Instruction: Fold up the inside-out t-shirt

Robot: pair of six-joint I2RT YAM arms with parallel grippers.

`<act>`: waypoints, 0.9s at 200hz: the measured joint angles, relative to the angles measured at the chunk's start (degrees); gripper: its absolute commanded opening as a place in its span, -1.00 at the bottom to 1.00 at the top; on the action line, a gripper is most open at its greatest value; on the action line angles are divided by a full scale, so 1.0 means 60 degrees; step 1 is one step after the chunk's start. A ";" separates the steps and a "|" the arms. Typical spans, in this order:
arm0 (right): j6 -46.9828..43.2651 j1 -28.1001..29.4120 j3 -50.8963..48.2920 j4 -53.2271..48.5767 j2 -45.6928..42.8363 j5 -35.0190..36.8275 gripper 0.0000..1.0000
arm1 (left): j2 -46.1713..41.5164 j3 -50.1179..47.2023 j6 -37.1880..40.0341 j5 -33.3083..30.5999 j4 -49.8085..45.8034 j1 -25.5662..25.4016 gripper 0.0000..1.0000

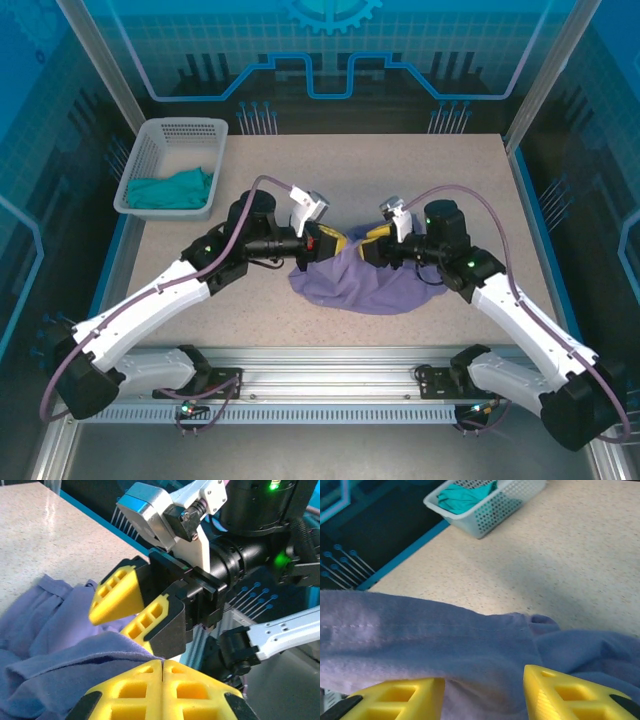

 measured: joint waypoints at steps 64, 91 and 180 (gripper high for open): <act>-0.0076 -0.0131 0.0000 -0.0379 0.0382 0.0233 0.21 | -0.0040 0.0000 0.0546 -0.1151 -0.0583 -0.0076 -1.00; -0.0135 -0.0197 -0.0015 -0.0284 0.0918 -0.0076 0.28 | -0.0208 0.0000 0.0546 -0.1421 -0.0608 -0.0076 -1.00; 0.0237 -0.0306 -0.0011 -0.0273 0.1621 0.0849 0.34 | -0.0856 0.0055 0.0171 -0.5457 -0.1300 0.0007 -1.00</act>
